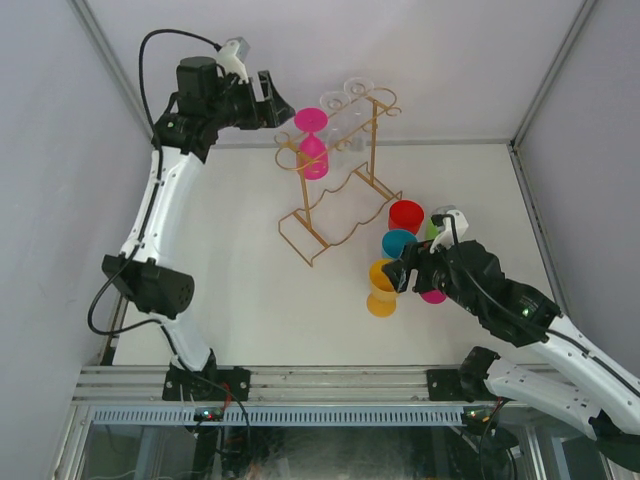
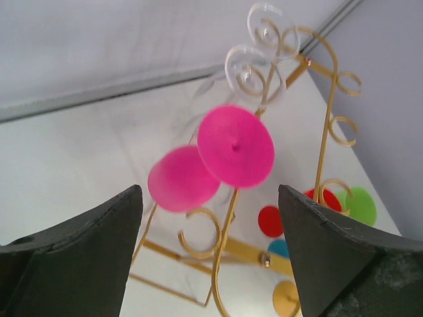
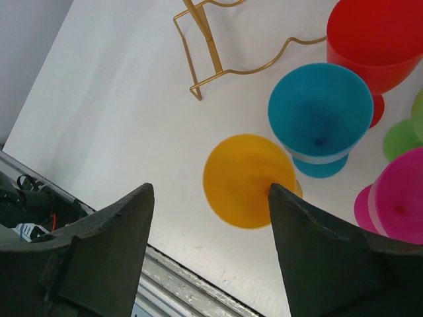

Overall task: Take the wine glass off the wine glass rack
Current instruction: Adjust the wine rack at the center of the board.

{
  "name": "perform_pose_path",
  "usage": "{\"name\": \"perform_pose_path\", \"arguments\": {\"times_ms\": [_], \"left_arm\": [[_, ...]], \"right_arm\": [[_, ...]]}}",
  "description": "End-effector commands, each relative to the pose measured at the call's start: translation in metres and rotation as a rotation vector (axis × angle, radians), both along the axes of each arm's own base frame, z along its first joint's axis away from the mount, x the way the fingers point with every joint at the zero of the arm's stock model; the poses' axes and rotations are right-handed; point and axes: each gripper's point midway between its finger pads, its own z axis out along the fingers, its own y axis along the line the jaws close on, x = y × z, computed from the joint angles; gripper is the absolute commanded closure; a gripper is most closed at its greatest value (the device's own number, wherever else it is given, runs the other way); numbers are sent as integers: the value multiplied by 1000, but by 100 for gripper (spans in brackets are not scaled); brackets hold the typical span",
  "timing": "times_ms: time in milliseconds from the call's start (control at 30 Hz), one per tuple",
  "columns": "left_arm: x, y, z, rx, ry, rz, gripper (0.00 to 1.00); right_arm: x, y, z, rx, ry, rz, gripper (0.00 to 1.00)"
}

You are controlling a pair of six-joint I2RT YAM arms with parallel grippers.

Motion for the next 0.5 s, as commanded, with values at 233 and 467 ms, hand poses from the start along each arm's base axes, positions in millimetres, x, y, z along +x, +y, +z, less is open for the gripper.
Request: {"name": "perform_pose_path", "arguments": {"times_ms": [233,467], "left_arm": [[45,-37,11,-193,22,-116,24],[56,-38,9,-217,9,-96,33]], "right_arm": [[2,-11,6,10,-25,-42,30],[2,-11,5,8,-23,-41,30]]}}
